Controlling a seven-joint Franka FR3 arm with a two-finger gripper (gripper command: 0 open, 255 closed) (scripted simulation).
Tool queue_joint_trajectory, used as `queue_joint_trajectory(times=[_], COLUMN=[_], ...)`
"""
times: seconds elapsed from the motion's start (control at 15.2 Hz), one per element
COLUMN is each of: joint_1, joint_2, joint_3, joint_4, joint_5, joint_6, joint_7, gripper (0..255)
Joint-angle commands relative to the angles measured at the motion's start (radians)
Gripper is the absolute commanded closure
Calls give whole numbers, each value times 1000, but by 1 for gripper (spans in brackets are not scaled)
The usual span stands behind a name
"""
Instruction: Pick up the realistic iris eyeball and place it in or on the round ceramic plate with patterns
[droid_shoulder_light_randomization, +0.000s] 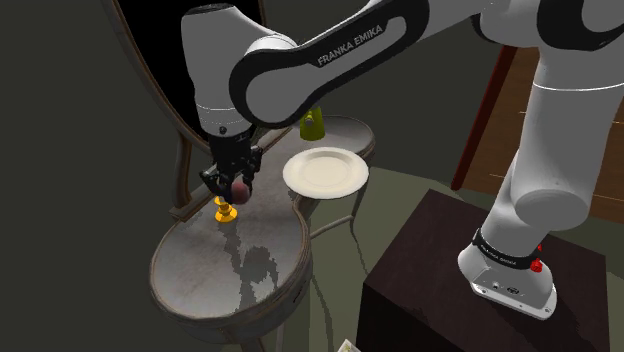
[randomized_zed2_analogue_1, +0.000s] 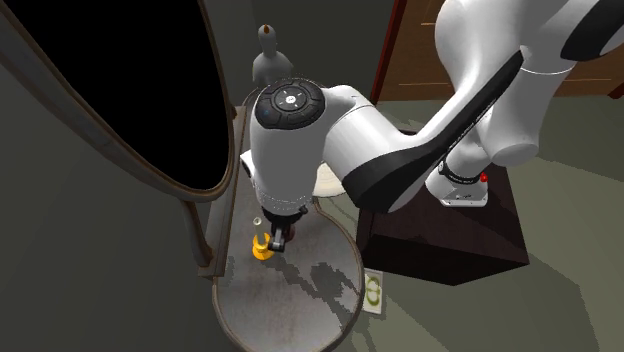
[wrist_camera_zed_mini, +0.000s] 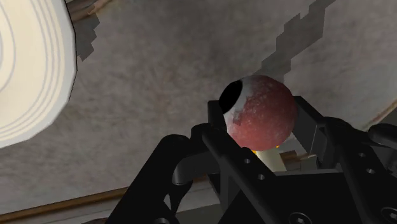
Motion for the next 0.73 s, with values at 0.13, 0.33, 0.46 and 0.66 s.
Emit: queue_joint_trajectory(times=[0.13,0.33,0.46,0.66], joint_1=[-1,-23,-63,-105], joint_2=[-9,-50,-125,-230], joint_3=[2,-1,-11,-42], joint_4=[45,20,-58,-163], joint_5=[9,39,92,168], joint_6=[-52,-60,-40,-22], joint_7=[-8,-40,-102,-200], gripper=[255,255,255,255])
